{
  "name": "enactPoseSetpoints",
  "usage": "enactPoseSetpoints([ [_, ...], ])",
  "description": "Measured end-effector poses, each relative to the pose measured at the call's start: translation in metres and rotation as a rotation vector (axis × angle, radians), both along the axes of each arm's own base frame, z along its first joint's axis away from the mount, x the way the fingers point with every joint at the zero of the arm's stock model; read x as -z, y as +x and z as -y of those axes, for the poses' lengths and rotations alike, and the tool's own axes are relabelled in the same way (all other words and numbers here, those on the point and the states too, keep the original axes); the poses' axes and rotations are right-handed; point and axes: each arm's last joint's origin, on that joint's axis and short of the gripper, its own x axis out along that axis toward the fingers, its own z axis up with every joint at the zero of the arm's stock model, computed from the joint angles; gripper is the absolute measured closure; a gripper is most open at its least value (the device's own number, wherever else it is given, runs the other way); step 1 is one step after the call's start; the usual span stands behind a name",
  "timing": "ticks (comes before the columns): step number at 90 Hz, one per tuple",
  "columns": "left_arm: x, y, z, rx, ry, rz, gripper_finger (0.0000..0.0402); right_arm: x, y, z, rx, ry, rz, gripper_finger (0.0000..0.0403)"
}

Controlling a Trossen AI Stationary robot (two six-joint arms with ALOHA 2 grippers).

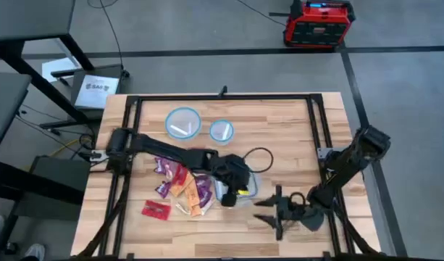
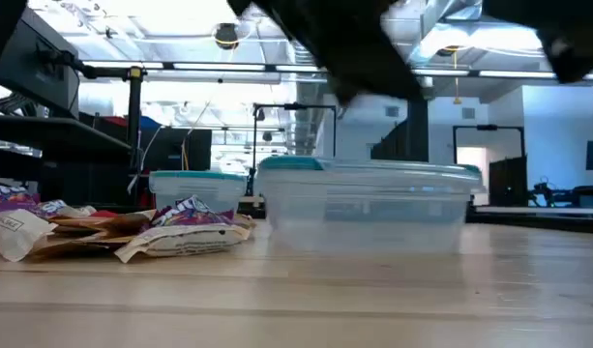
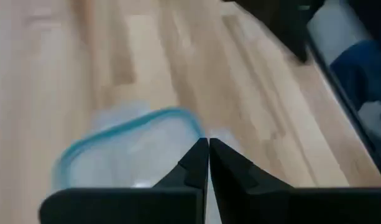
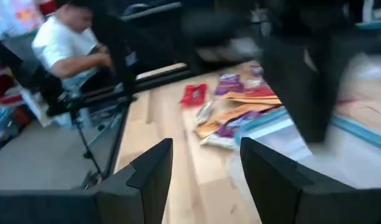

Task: Sort candy
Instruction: Open the top right transparent bin

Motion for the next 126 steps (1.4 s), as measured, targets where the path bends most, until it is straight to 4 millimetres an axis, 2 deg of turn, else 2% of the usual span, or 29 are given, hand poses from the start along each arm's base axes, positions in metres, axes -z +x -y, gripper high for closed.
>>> enactPoseSetpoints([
  [6, -0.005, -0.018, -0.006, -0.080, 0.099, -0.106, 0.0401, -0.001, 0.009, 0.014, -0.004, 0.029, -0.063, 0.0227],
  [15, 0.002, -0.040, -0.016, -0.178, 0.193, -0.219, 0.0401, 0.004, 0.027, 0.035, 0.004, 0.106, -0.180, 0.0227],
  [20, 0.012, -0.048, -0.019, -0.216, 0.175, -0.244, 0.0401, 0.011, 0.035, 0.047, -0.005, 0.140, -0.250, 0.0227],
  [32, 0.051, -0.057, -0.018, -0.270, 0.125, -0.297, 0.0402, 0.025, 0.047, 0.062, -0.040, 0.179, -0.351, 0.0227],
  [46, 0.066, -0.058, -0.004, -0.214, -0.040, -0.262, 0.0402, 0.029, 0.047, 0.073, -0.089, 0.135, -0.452, 0.0227],
  [61, 0.061, -0.055, 0.018, -0.167, -0.121, -0.170, 0.0402, 0.023, 0.043, 0.094, -0.064, 0.056, -0.533, 0.0227],
  [73, 0.053, -0.051, 0.031, -0.135, -0.160, -0.073, 0.0402, 0.015, 0.046, 0.114, -0.036, -0.001, -0.520, 0.0227],
  [81, 0.049, -0.049, 0.034, -0.126, -0.177, -0.029, 0.0402, 0.004, 0.046, 0.128, -0.011, -0.006, -0.482, 0.0227],
  [87, 0.043, -0.047, 0.034, -0.127, -0.185, -0.012, 0.0402, -0.010, 0.041, 0.131, -0.045, 0.033, -0.451, 0.0227],
  [95, 0.032, -0.044, 0.035, -0.117, -0.182, 0.019, 0.0402, -0.031, 0.025, 0.118, -0.127, 0.133, -0.393, 0.0227],
  [101, 0.024, -0.041, 0.036, -0.097, -0.170, 0.053, 0.0402, -0.043, 0.011, 0.099, -0.170, 0.196, -0.348, 0.0227],
  [107, 0.018, -0.037, 0.034, -0.079, -0.155, 0.105, 0.0402, -0.045, -0.003, 0.074, -0.166, 0.232, -0.300, 0.0227],
  [116, 0.013, -0.030, 0.022, -0.079, -0.136, 0.177, 0.0402, -0.030, -0.024, 0.033, -0.093, 0.267, -0.209, 0.0227],
  [126, 0.020, -0.022, 0.008, -0.035, -0.134, 0.175, 0.0402, 0.009, -0.035, -0.009, 0.004, 0.292, -0.135, 0.0227],
])
